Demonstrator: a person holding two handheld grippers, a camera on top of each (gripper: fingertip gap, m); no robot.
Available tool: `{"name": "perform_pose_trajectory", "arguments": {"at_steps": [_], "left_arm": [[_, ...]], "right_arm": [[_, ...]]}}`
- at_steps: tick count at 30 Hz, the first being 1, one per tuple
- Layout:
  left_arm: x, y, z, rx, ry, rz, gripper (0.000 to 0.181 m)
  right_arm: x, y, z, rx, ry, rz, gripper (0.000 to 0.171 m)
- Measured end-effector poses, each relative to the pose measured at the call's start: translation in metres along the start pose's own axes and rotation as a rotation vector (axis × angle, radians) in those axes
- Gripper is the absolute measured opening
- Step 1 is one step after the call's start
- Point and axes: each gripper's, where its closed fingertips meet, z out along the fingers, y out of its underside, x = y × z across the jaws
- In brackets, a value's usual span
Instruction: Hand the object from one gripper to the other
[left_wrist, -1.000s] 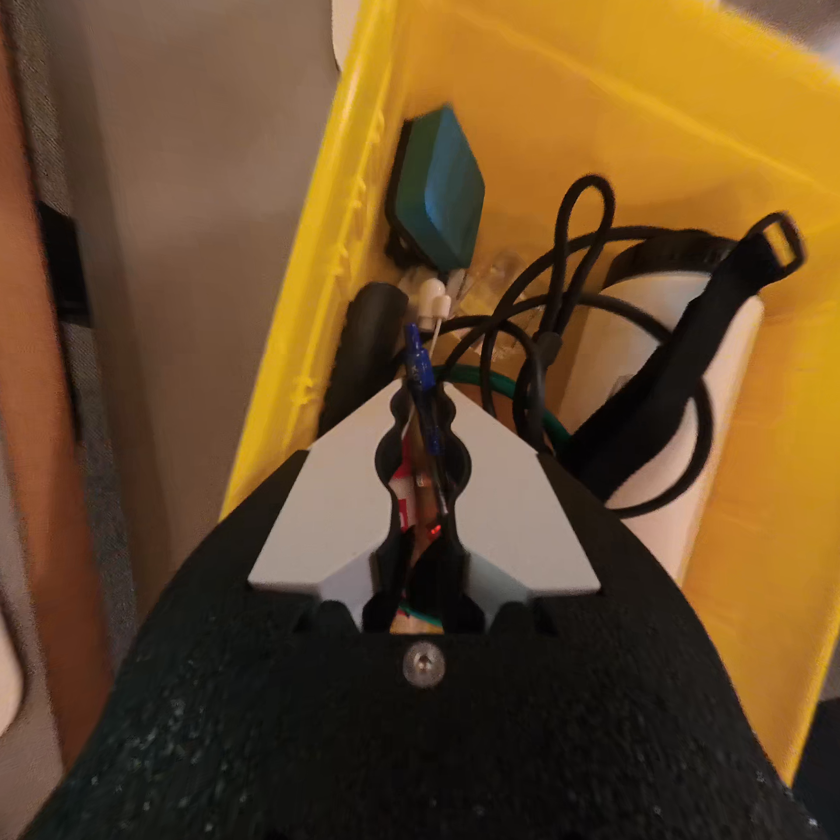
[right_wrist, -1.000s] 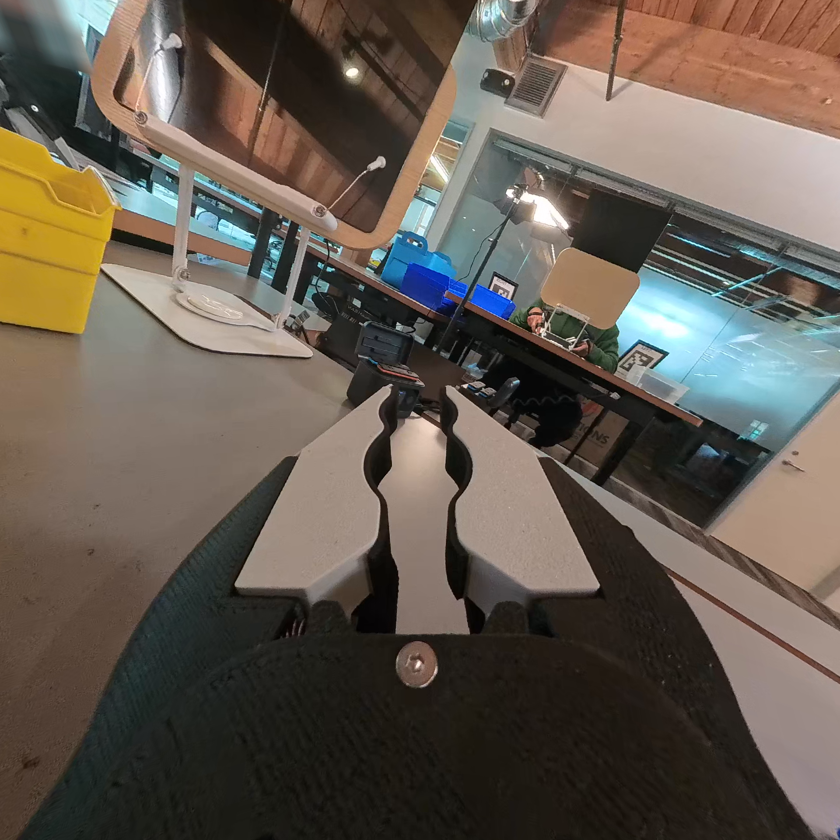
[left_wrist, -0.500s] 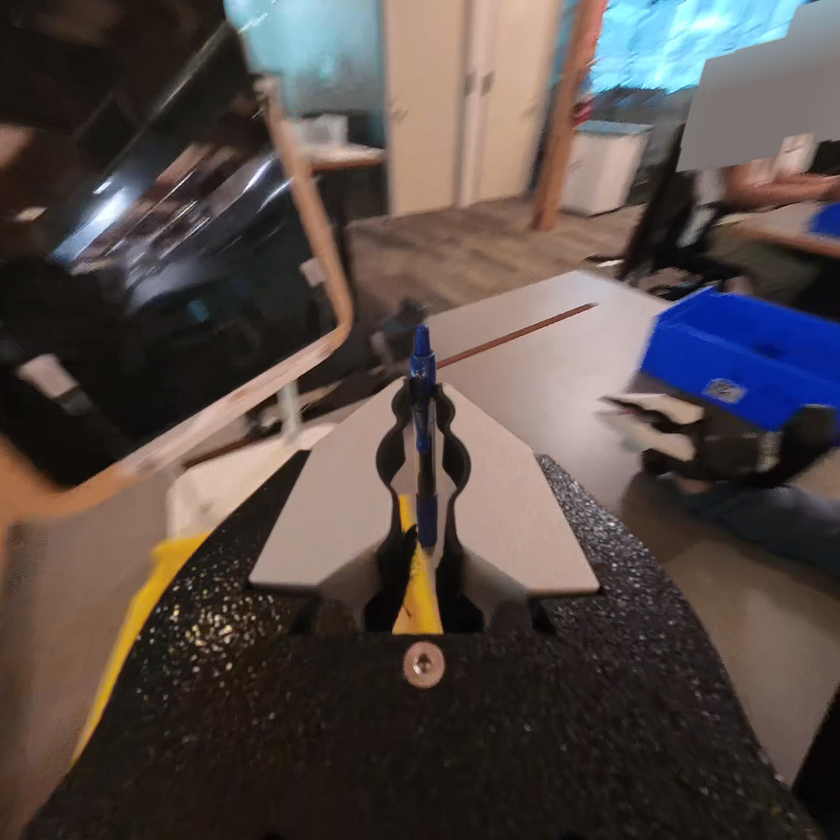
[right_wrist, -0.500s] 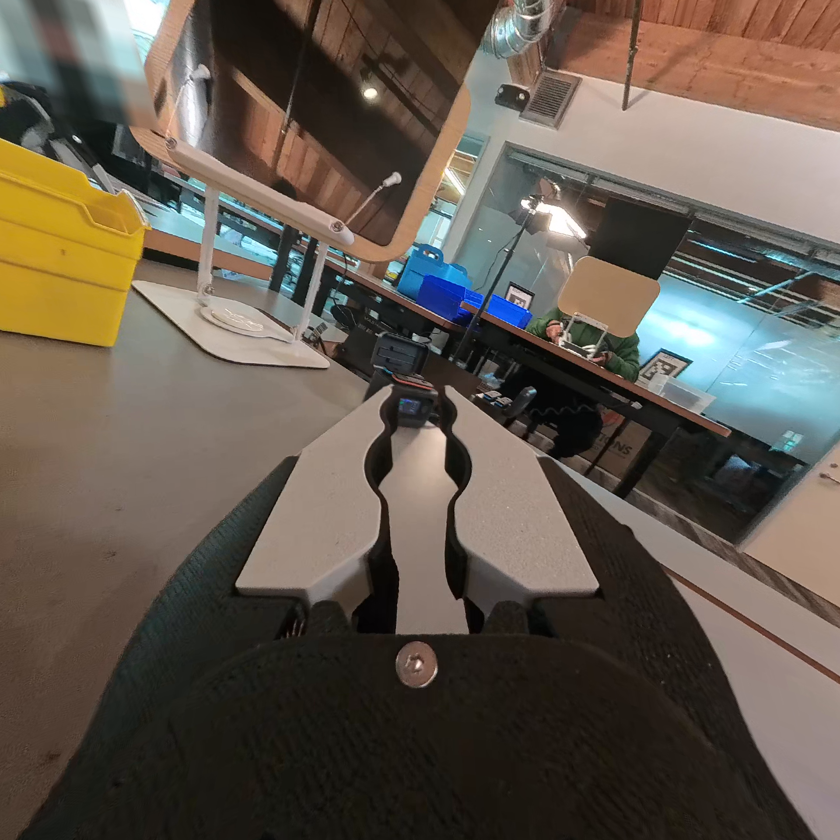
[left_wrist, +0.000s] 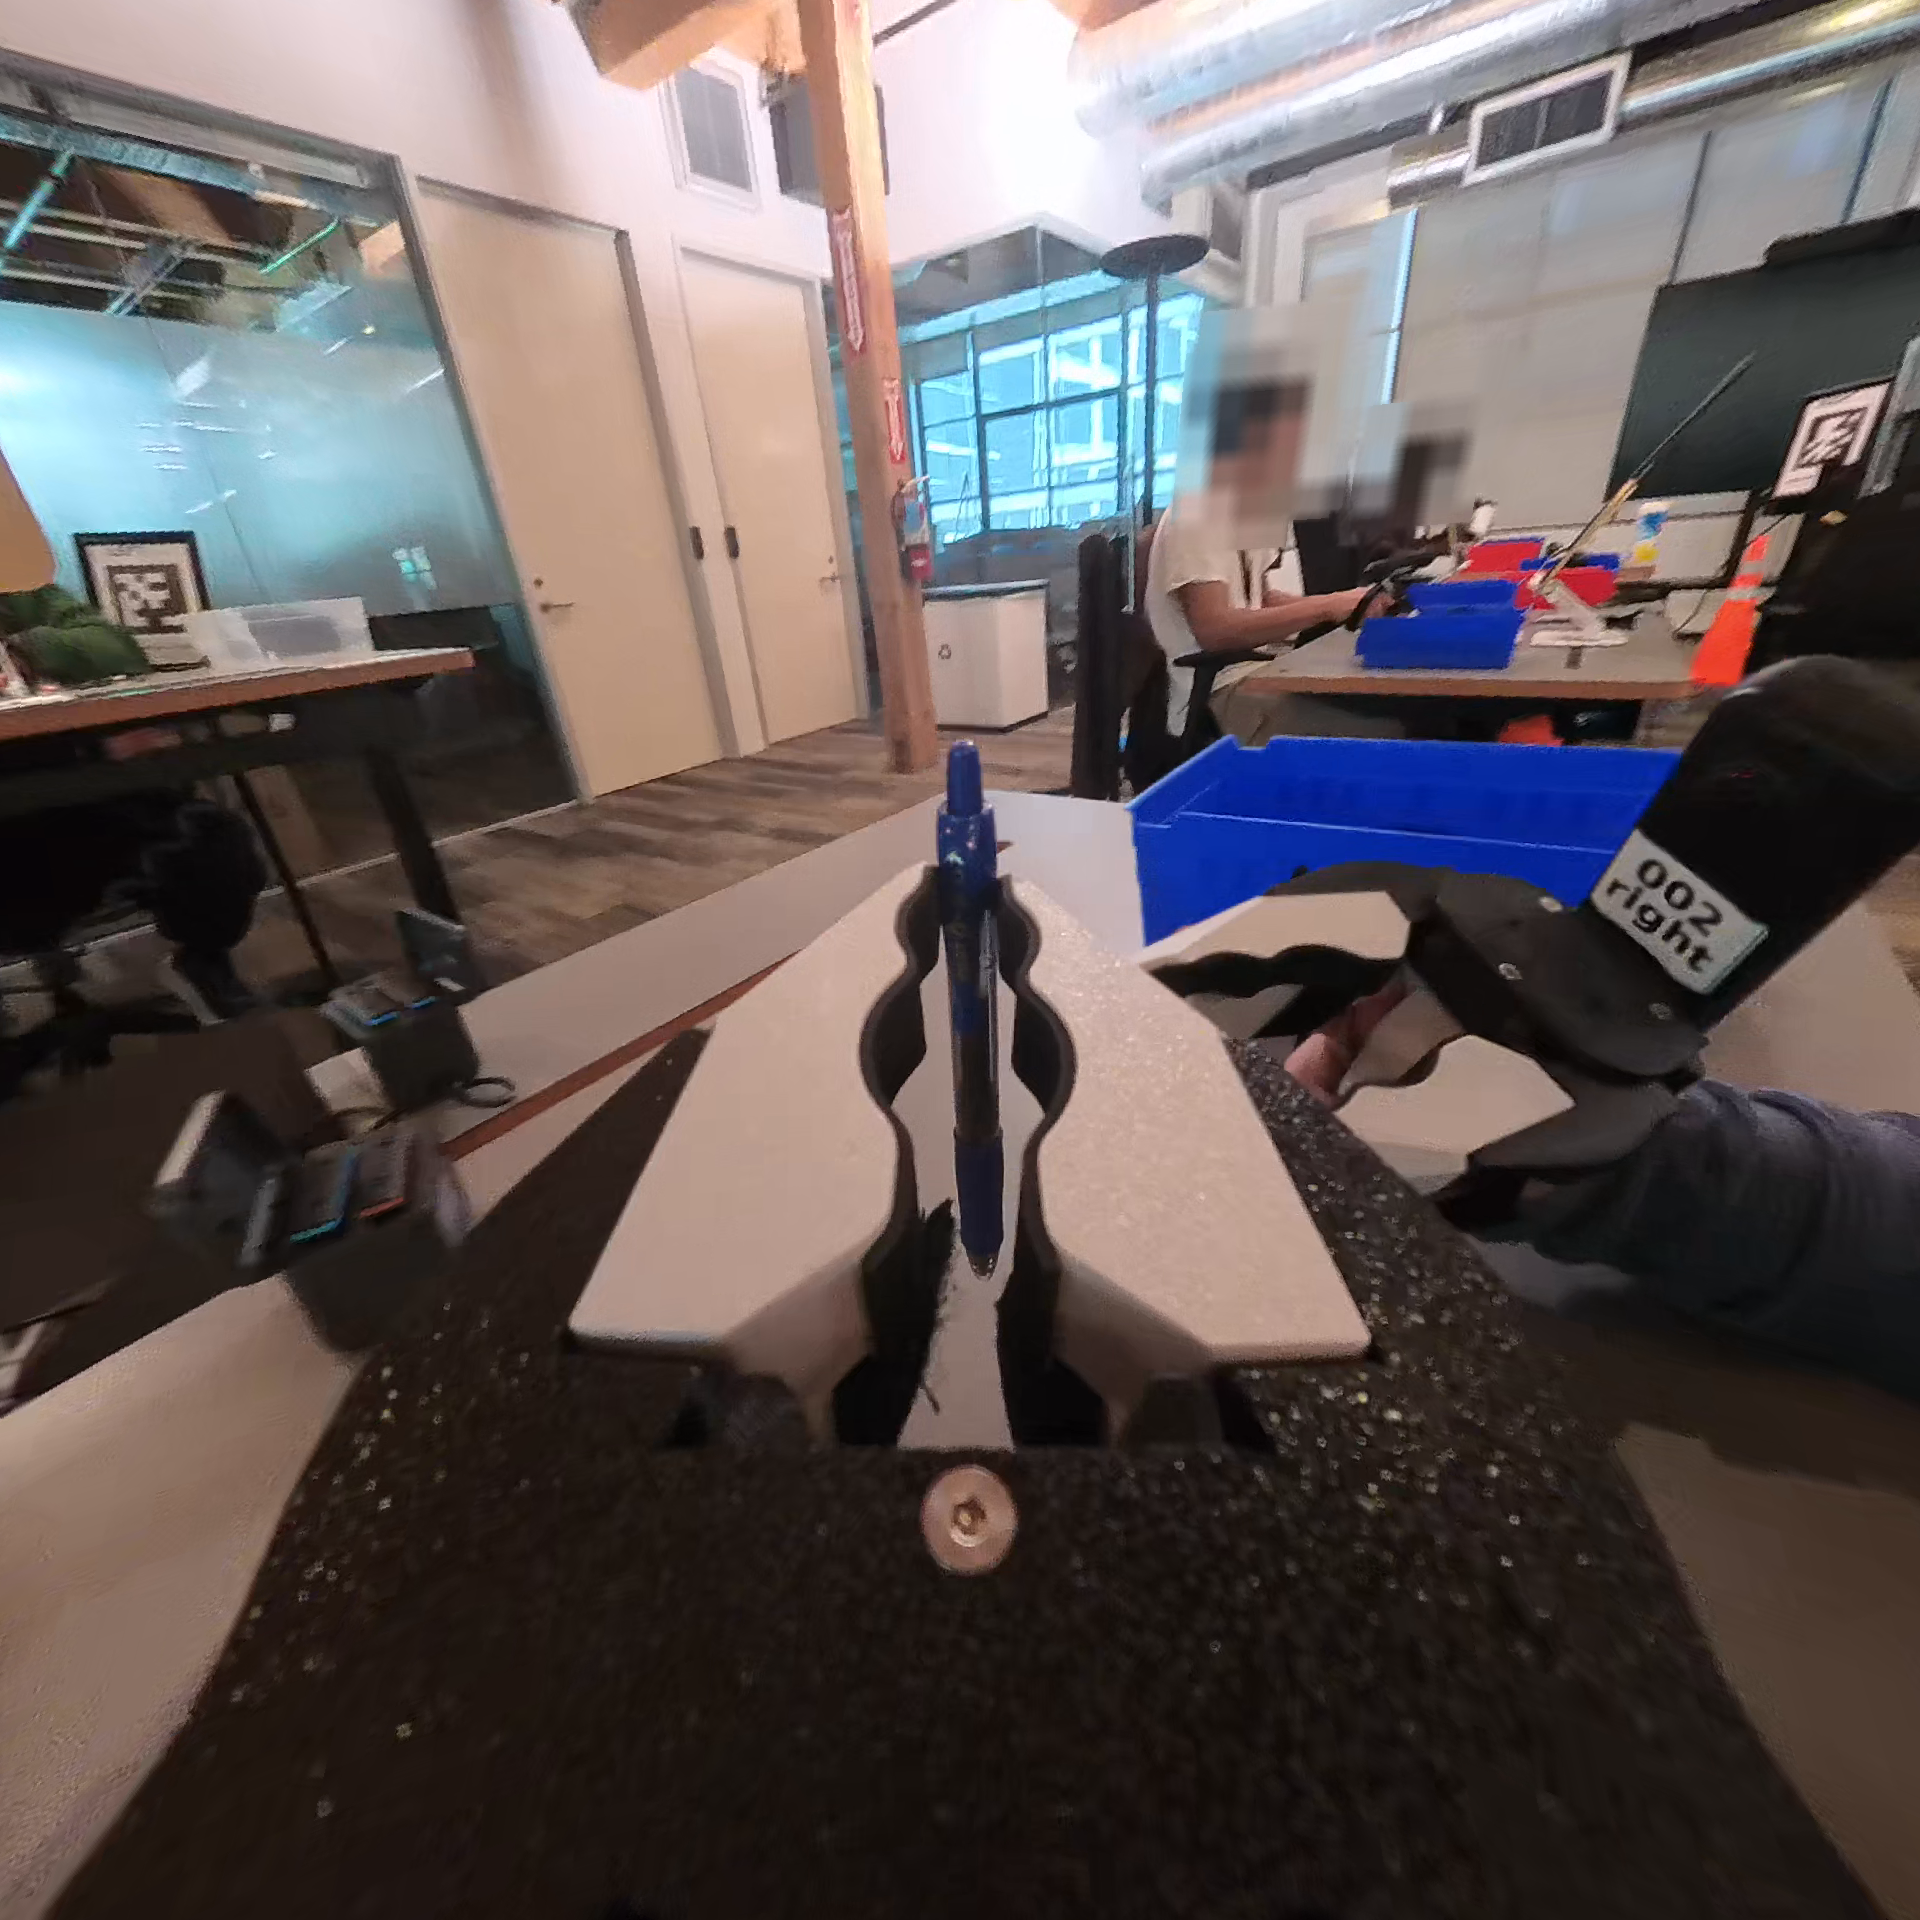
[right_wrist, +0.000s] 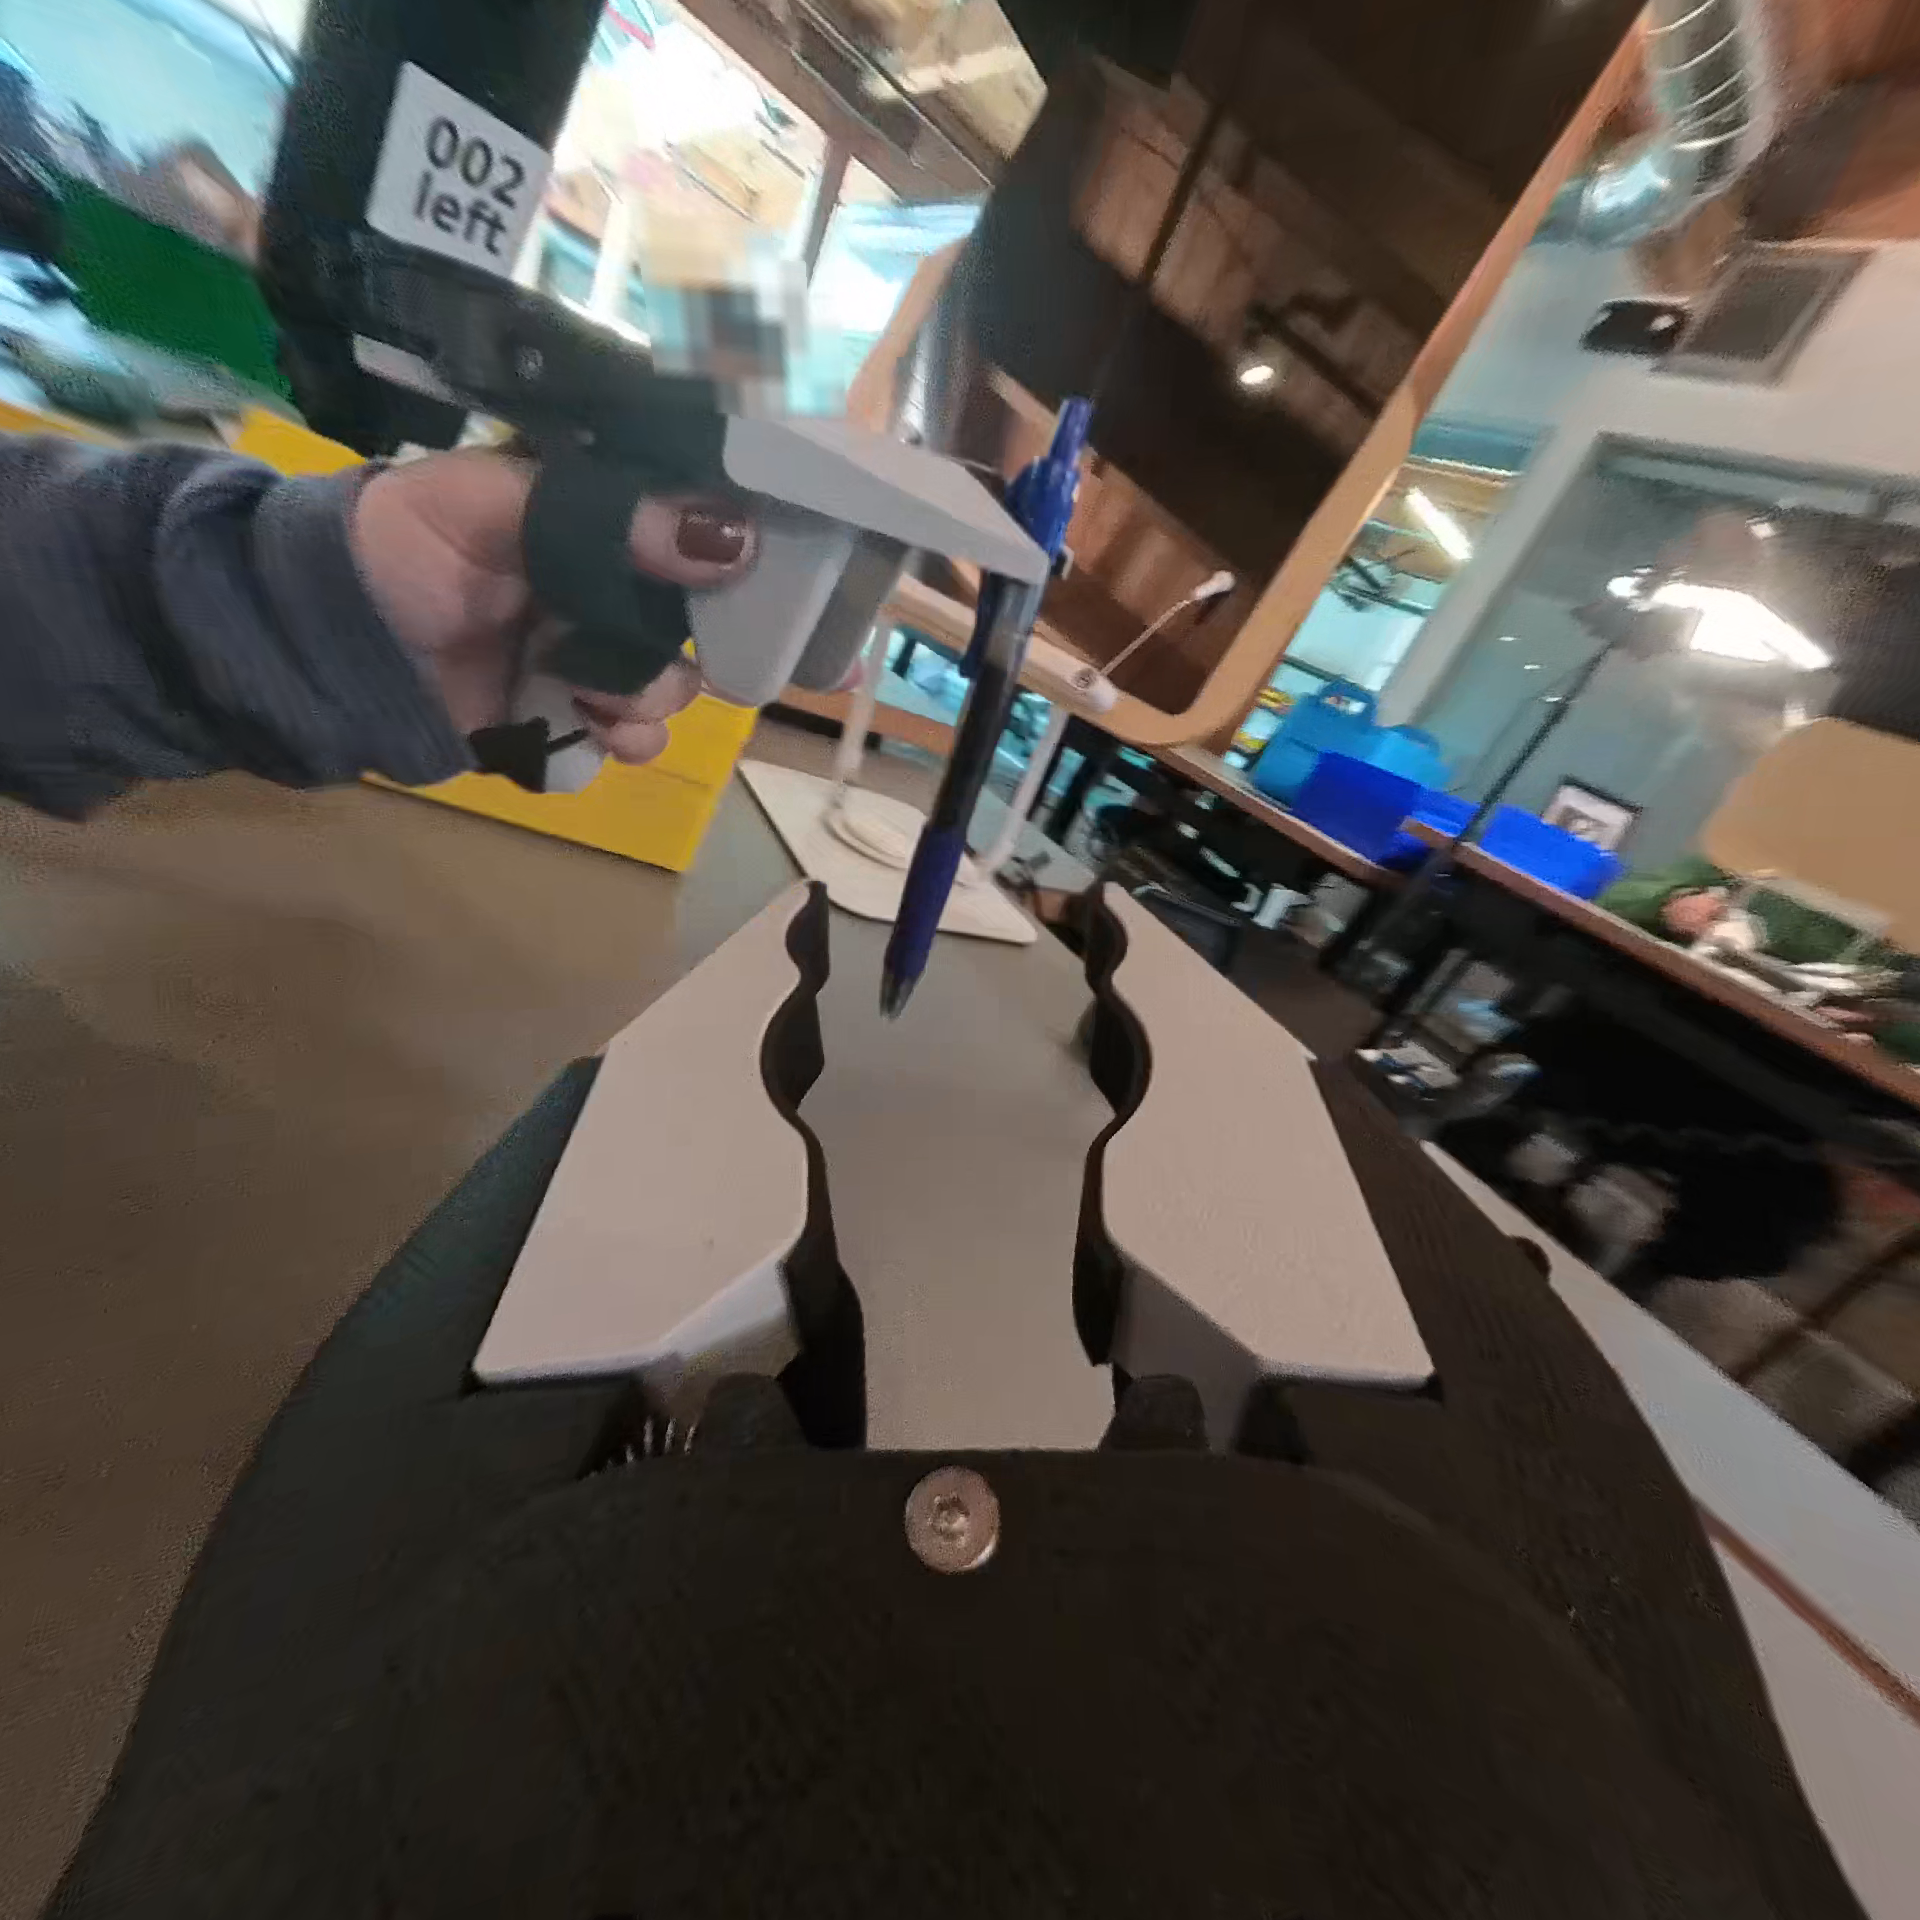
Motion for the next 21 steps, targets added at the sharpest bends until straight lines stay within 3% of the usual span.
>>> {"name": "perform_pose_trajectory", "arguments": {"at_steps": [4,9,12,16,17,21], "left_arm": [[0.016,0.016,0.010,0.040,0.124,-0.062,0.008],[0.034,0.019,-0.003,0.093,0.327,-0.101,0.008],[0.041,0.025,-0.016,0.090,0.381,-0.059,0.008],[0.039,0.027,-0.024,0.108,0.380,-0.087,0.008],[0.037,0.027,-0.025,0.116,0.369,-0.097,0.010],[0.023,0.039,-0.023,0.052,0.333,-0.204,0.051]], "right_arm": [[-0.010,0.022,0.007,-0.121,-0.039,-0.024,0.044],[-0.034,0.028,0.008,-0.172,-0.193,0.041,0.034],[-0.040,0.035,0.008,-0.215,-0.220,0.000,0.013],[-0.036,0.038,0.008,-0.252,-0.182,-0.079,0.011],[-0.030,0.037,0.008,-0.250,-0.144,-0.122,0.011],[0.002,0.029,0.002,-0.235,0.071,-0.462,0.010]]}}
